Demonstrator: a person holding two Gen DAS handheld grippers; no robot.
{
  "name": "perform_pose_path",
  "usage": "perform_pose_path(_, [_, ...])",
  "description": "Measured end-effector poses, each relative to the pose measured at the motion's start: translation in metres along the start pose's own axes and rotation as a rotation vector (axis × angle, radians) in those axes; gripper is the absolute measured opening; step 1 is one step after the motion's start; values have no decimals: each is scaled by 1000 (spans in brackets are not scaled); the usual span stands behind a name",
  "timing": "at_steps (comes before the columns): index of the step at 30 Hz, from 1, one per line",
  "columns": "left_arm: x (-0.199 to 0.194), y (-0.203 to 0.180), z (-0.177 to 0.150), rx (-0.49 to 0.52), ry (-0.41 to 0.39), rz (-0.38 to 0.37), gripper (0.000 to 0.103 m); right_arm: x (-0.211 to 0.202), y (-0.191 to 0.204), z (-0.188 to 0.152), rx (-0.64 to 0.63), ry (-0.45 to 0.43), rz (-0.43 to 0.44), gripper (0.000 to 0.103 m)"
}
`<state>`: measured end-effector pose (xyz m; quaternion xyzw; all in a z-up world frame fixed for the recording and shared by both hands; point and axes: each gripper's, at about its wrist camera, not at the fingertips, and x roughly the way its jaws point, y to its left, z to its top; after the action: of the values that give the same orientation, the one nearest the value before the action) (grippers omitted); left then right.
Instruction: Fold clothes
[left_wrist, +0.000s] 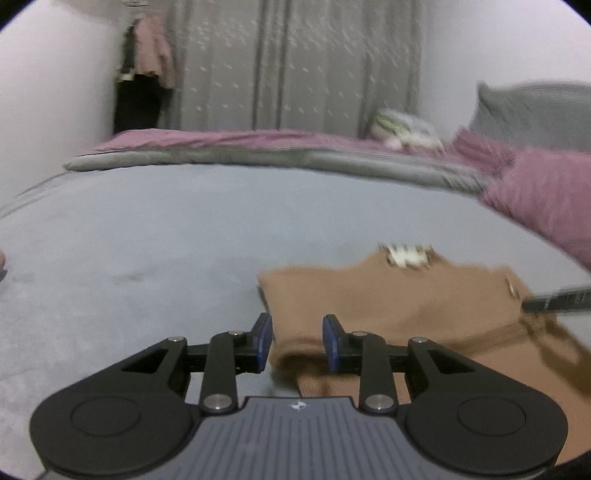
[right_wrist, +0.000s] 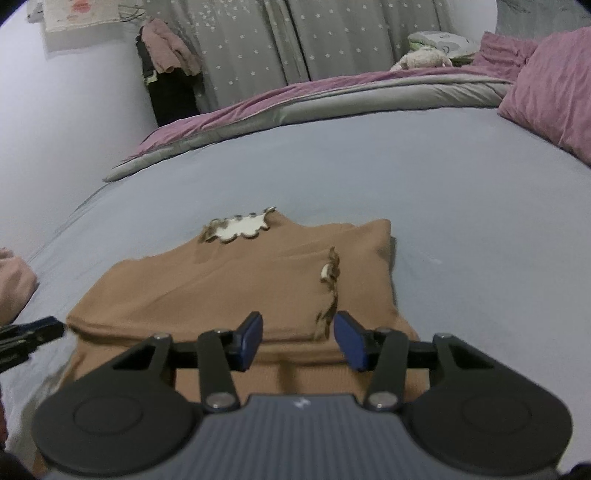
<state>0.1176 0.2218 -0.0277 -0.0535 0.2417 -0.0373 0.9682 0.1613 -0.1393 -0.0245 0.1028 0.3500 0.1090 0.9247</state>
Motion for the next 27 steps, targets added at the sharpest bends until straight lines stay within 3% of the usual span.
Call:
perform_pose_path(5, [15, 7, -1, -51, -19, -4, 28, 35, -4, 1, 42, 7, -9, 33])
perform_pose_path(7, [18, 6, -4, -55, -24, -16, 28, 40, -1, 0, 33, -14, -5, 19])
perform_pose_path(9, [18, 6, -4, -53, -40, -20, 28, 41, 4, 2, 22, -42, 7, 14])
perform_pose_path(14, [15, 12, -3, -110, -103, -53, 27, 11, 14, 24, -4, -193, 58, 12])
perform_pose_path(17, [21, 10, -4, -94, -79, -76, 21, -6, 14, 34, -14, -254, 72, 12])
perform_pose_path(22, [39, 1, -19, -23, 49, -63, 14, 8, 1, 21, -28, -185, 13, 12])
perform_pose_path(27, [44, -1, -26, -32, 82, -60, 14, 37, -11, -4, -35, -99, -56, 12])
